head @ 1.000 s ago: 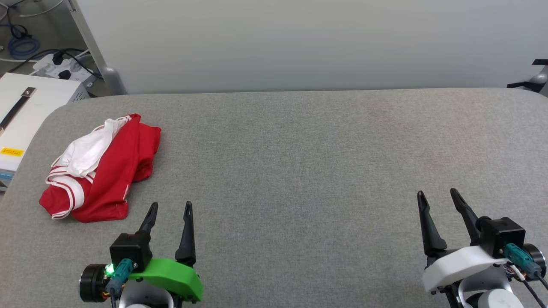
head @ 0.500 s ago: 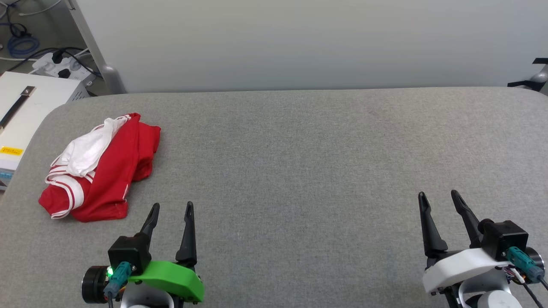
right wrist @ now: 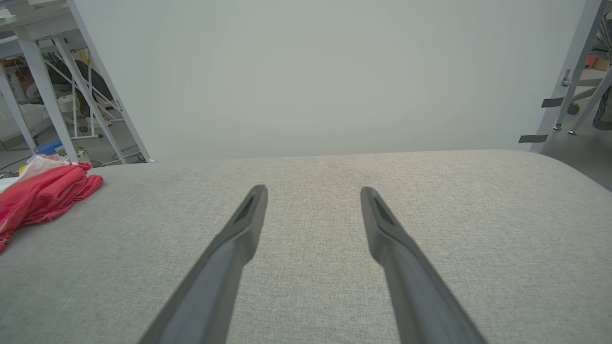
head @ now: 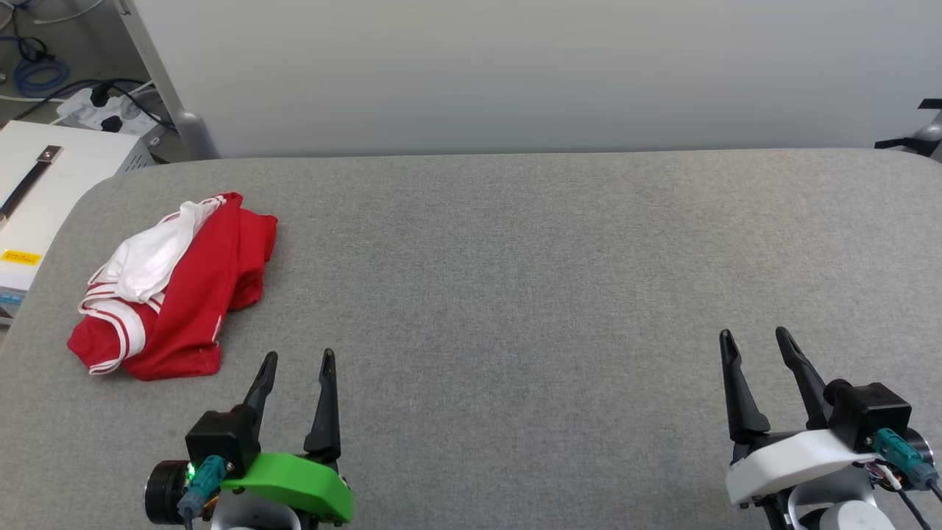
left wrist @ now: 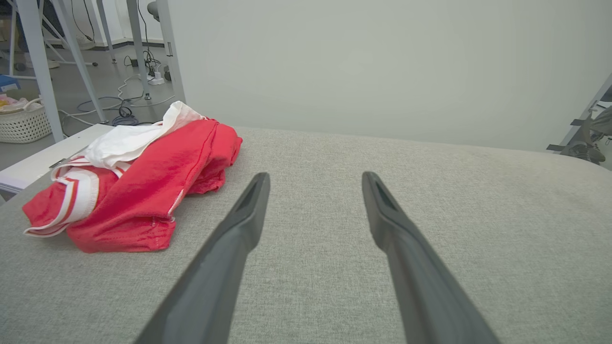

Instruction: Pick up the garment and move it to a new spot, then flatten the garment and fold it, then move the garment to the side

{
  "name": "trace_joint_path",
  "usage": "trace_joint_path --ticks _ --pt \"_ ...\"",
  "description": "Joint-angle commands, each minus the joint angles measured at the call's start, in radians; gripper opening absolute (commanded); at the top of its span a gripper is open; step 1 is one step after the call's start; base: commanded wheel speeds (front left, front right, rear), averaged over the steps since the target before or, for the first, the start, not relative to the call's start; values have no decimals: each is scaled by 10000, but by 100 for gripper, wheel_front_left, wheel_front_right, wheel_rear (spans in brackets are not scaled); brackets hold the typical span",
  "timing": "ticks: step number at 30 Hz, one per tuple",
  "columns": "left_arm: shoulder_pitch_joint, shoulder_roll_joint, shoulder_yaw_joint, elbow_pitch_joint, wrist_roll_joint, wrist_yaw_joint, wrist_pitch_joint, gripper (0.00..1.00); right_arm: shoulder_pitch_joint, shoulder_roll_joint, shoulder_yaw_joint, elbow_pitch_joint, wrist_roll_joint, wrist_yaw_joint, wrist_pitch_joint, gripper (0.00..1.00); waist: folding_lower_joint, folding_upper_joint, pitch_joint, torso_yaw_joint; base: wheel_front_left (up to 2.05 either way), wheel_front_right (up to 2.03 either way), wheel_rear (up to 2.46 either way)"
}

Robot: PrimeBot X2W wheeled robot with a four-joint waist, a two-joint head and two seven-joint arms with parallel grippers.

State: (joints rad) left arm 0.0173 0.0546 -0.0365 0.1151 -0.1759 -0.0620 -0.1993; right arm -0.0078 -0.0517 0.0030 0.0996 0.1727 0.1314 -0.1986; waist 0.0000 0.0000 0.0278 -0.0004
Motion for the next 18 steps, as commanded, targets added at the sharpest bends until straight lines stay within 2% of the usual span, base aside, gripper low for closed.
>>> trace_joint_path --ticks 1,8,18 --pt "35 -35 -25 41 -115 -72 -114 100 -156 11 19 42 138 -6 -129 100 0 0 2 23 0 0 0" --pt "6 -37 -19 96 -241 -67 -257 100 -120 12 148 36 245 -6 -270 100 0 0 19 295 0 0 0" --pt "28 -41 53 200 -359 -64 -468 100 -7 14 620 109 414 -7 -477 100 0 0 -42 1353 0 0 0"
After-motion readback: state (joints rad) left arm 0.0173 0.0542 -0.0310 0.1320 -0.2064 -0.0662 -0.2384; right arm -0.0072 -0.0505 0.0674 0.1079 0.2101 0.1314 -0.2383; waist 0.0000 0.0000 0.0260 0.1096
